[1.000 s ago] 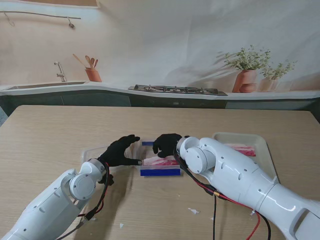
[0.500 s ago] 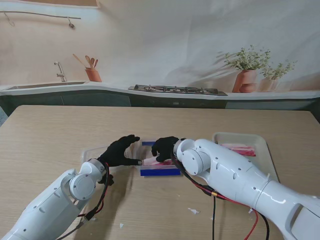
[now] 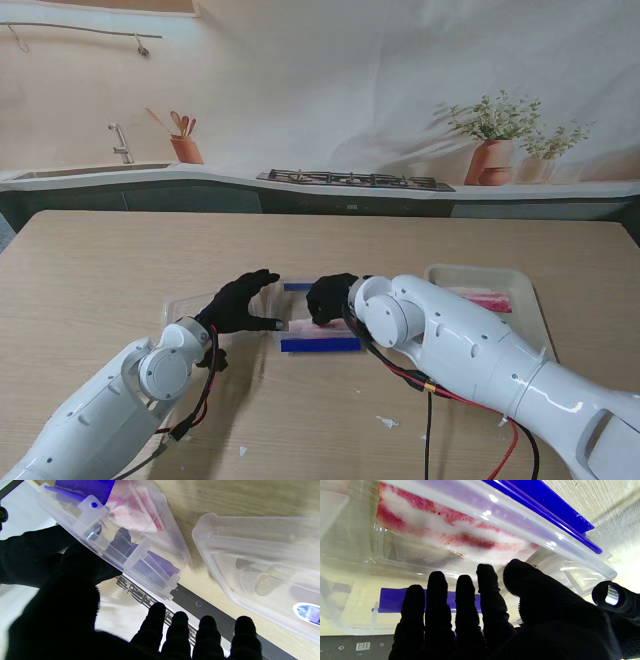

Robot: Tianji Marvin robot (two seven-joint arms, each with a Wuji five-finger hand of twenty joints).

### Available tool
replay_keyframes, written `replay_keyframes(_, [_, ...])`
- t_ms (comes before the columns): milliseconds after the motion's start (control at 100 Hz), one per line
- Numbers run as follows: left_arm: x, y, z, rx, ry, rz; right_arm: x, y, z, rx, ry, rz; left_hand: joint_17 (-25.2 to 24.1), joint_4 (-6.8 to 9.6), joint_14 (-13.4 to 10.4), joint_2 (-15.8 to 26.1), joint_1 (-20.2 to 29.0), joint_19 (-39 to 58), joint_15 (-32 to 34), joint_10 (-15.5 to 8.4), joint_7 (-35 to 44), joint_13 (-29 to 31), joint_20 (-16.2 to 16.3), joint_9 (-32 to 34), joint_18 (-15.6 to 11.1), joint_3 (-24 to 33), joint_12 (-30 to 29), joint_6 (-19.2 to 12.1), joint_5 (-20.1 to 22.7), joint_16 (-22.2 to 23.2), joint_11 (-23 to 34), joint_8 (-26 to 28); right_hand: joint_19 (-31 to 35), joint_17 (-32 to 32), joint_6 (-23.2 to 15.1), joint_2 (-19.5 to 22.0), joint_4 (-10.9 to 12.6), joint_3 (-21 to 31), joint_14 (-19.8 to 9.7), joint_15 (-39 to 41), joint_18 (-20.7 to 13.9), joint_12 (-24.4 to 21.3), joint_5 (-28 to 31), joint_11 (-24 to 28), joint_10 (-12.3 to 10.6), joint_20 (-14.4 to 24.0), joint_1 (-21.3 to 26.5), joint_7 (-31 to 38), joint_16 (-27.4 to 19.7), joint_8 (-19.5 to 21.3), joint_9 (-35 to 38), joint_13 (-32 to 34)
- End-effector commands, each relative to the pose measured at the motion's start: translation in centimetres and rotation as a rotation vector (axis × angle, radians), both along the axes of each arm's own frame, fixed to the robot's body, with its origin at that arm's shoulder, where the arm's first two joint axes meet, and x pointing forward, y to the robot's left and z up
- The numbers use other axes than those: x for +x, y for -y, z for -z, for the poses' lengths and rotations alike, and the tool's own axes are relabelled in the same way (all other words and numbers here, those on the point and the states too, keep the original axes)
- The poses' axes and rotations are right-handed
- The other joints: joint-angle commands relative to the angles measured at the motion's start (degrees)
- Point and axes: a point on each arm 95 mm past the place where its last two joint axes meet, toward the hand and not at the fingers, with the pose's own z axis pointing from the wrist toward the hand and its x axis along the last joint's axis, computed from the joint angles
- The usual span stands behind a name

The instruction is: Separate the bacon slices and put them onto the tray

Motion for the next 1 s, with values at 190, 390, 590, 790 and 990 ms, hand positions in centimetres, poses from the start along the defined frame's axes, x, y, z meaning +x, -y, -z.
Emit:
replay_keyframes(190, [-0.09, 0.28, -0.04, -0.002, -0.009, 0.008, -0.82, -0.52, -0.39, 0.011, -0.02, -0.014, -0.6, 1.78, -1.4, -1.1, -1.0, -2.5, -0.3, -1.6, -0.6, -1.6, 0.2, 0.1, 0.4, 0.6, -0.7, 0.4, 0.5, 1.0, 0.5, 0.0, -1.2, -1.6, -2.7, -1.0, -1.4, -1.6, 1.9, 0.9, 0.6, 1.4, 3.7, 2.4, 0.6, 1.5, 2.7, 13.2, 0.6, 0.4, 2.2, -1.0])
replay_keyframes(390, [-0.08, 0.29, -0.03, -0.001, -0.01, 0.009, -1.02, -0.45, -0.6, 0.01, -0.037, -0.016, -0.6, 1.77, -1.5, -1.0, -1.1, -2.5, -0.3, -1.7, -0.7, -1.5, 0.2, 0.1, 0.5, 0.6, -0.6, 0.4, 0.5, 1.0, 0.5, 0.0, -1.2, -1.1, -3.0, -1.7, -1.4, -1.9, 2.5, 1.4, 1.2, 0.2, 3.7, 0.4, 1.6, 1.5, 2.1, 15.5, 0.7, 1.5, 4.0, 1.9])
replay_keyframes(590, [-0.07, 0.28, -0.04, -0.001, -0.01, 0.008, -1.16, -0.45, -0.68, 0.01, -0.043, -0.017, -0.6, 1.77, -1.5, -0.9, -1.1, -2.5, -0.3, -1.7, -0.7, -1.5, 0.2, 0.1, 0.5, 0.6, -0.6, 0.4, 0.4, 1.0, 0.5, 0.0, -0.4, 1.1, -5.8, -3.7, -1.6, -0.6, 2.3, 4.9, 2.1, -0.2, -2.0, 1.2, 2.0, 1.4, 2.6, 16.5, 2.0, 5.0, 9.4, 9.4])
replay_keyframes(790, [-0.07, 0.29, -0.07, 0.0, -0.01, 0.009, -1.16, -0.45, -0.74, 0.013, -0.043, -0.013, -0.6, 1.79, -1.4, -0.9, -1.1, -2.5, -0.3, -1.7, -0.7, -1.5, 0.2, 0.2, 0.4, 0.5, -0.6, 0.3, 0.4, 1.0, 0.6, 0.0, 1.2, 2.5, -5.3, -4.3, -1.9, 2.3, 1.8, 9.1, 2.2, 2.3, -4.4, 4.9, 1.0, 1.5, 1.3, 12.1, 3.8, 6.1, 10.4, 11.6])
replay_keyframes(990, [-0.07, 0.29, -0.1, 0.001, -0.01, 0.009, -1.18, -0.37, -0.69, 0.004, -0.045, -0.02, -0.6, 1.78, -1.4, -1.0, -1.1, -2.5, -0.3, -1.7, -0.7, -1.5, 0.2, 0.2, 0.4, 0.6, -0.7, 0.3, 0.4, 1.0, 0.6, 0.0, 2.1, 3.6, -2.4, -3.9, 3.3, 7.0, 1.2, 10.4, 2.0, 4.5, -4.2, 6.2, -0.5, 1.0, -1.7, -5.9, 4.5, 5.3, 10.6, 12.9])
